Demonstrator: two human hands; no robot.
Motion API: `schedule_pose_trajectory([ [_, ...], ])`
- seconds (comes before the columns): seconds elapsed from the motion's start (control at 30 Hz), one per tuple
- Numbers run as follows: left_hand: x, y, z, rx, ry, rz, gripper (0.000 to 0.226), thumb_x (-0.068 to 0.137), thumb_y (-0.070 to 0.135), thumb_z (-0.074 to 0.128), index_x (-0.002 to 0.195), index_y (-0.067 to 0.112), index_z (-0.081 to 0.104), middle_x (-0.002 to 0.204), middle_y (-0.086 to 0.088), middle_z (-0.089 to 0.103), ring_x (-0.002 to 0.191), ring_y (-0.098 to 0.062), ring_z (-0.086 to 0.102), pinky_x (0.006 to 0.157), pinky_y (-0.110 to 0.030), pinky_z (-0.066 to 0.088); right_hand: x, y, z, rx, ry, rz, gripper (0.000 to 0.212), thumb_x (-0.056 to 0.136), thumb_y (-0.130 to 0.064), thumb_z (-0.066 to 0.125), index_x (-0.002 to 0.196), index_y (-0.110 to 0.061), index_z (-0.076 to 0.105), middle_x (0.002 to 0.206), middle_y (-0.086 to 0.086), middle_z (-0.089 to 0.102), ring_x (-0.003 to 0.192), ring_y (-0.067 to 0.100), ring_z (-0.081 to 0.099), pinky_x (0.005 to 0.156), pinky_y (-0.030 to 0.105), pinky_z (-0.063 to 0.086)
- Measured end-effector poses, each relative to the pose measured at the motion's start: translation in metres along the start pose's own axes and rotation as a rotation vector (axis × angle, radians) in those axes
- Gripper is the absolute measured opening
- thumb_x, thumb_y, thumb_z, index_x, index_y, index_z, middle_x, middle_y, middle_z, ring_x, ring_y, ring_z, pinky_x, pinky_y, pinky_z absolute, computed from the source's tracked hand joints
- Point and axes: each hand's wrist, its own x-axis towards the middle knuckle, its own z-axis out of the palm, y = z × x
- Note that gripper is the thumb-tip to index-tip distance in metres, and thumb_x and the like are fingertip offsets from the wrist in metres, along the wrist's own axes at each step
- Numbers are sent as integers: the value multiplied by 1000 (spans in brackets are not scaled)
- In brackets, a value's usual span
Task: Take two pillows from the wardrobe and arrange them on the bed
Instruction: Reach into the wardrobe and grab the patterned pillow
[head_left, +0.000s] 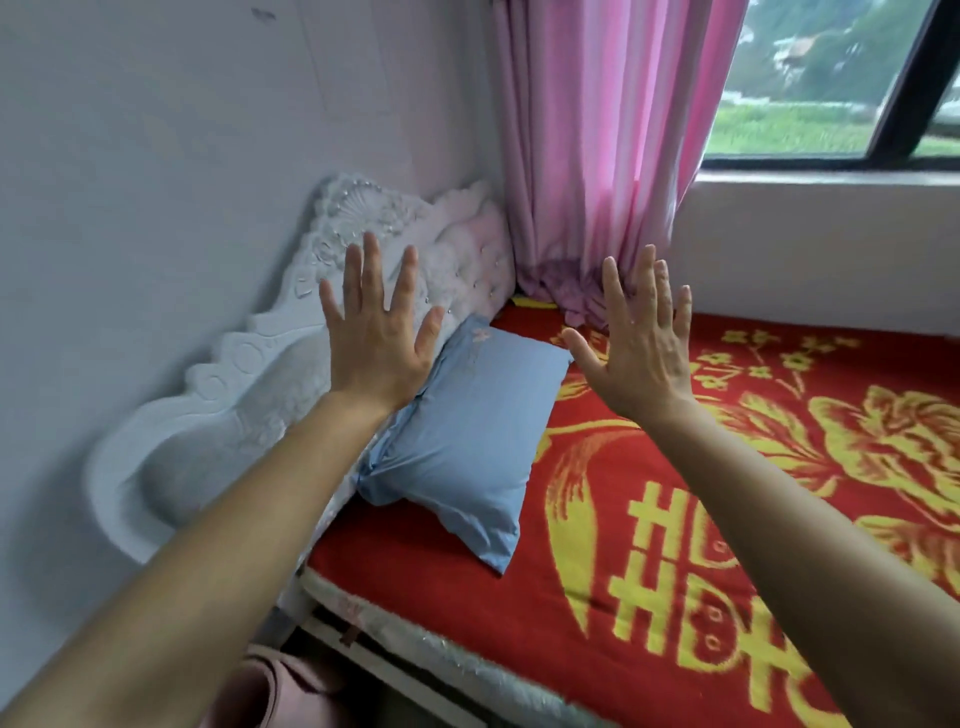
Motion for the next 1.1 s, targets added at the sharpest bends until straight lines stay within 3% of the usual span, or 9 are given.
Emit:
schedule_pose_trajectory([
  [0.13, -73, 5, -50, 17, 67, -53, 66, 100, 52, 32, 155, 23, 10, 163, -18, 3, 150, -35, 1, 116, -65, 9, -58, -25, -49, -17, -2, -82, 87, 92, -69, 37, 159, -28, -1, 166, 14, -7, 154, 33, 0, 123, 57, 5],
  [0.3, -184, 0, -110, 49, 15, -156, 66, 99, 51, 33, 155, 21, 14, 162, -20, 2, 150, -36, 0, 115, -66, 10, -133, -73, -83, -18, -58, -247, 89, 91, -70, 38, 159, -26, 2, 166, 16, -6, 154, 34, 0, 121, 60, 9],
  [0.5, -286, -17, -217, 232, 122, -282, 65, 99, 50, 34, 154, 17, 22, 161, -23, 10, 150, -37, 6, 115, -65, 11, -186, -170, -115, 168, -137, -398, 90, 90, -69, 42, 159, -26, 3, 166, 15, -6, 153, 34, 0, 122, 60, 7],
  [0.67, -386, -27, -305, 409, 154, -374, 66, 99, 52, 34, 155, 19, 18, 161, -23, 7, 150, -36, 2, 115, -66, 10, -252, -246, -151, 388, -182, -545, 89, 90, -67, 45, 159, -29, 2, 166, 15, -5, 153, 34, 3, 122, 58, 4],
  [0.9, -550, -2, -397, 574, -9, -687, 71, 97, 54, 32, 155, 19, 12, 162, -21, 1, 149, -38, 4, 114, -67, 14, -384, -279, -198, 489, -269, -719, 92, 89, -63, 52, 159, -24, 6, 166, 18, 0, 153, 35, 6, 121, 59, 9],
  [1.1, -657, 26, -456, 645, -170, -782, 72, 96, 56, 29, 155, 18, 10, 162, -21, 0, 149, -39, 6, 113, -67, 19, -468, -285, -235, 532, -362, -760, 90, 90, -64, 44, 159, -24, 3, 165, 20, 4, 152, 37, 9, 120, 59, 11],
])
